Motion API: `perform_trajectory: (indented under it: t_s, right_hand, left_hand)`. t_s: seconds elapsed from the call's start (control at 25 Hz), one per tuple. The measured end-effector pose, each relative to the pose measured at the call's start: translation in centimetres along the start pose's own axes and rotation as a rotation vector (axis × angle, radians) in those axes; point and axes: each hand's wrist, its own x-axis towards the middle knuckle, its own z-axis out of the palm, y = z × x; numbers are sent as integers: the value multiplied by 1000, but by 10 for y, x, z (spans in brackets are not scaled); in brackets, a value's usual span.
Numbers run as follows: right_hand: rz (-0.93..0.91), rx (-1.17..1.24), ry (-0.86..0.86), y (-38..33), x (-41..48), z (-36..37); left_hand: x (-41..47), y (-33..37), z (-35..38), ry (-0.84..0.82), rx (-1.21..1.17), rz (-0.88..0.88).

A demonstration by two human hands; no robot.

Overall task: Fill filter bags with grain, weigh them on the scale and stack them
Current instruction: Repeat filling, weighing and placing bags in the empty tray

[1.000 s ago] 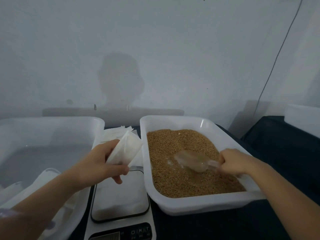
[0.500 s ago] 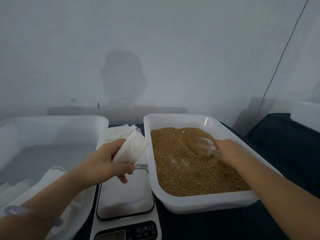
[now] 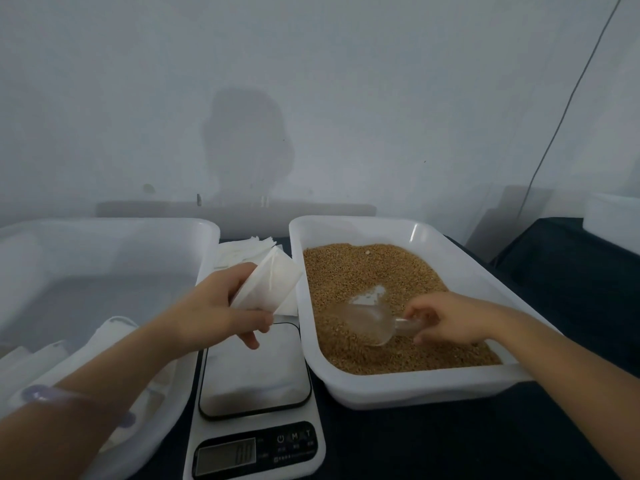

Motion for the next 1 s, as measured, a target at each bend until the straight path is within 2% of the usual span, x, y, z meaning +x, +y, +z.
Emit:
perform_trajectory:
  t_s: [0.08, 0.32, 0.48, 0.8, 1.0]
  right_hand:
    - [-39, -47, 26, -3, -6, 0]
    - [-129, -196, 306, 0, -24, -6]
    - [-121, -314, 420, 8, -36, -7]
    - [-42, -47, 320, 16, -42, -3]
    - [-19, 23, 293, 16, -47, -6]
  left_hand:
    - [1, -1, 0, 5, 0, -3]
    - [0, -1, 0, -7, -15, -12]
    - [-1, 1, 0, 5, -16, -9]
    - [0, -2, 2, 14, -18, -8]
    - [-1, -1, 1, -2, -22, -19]
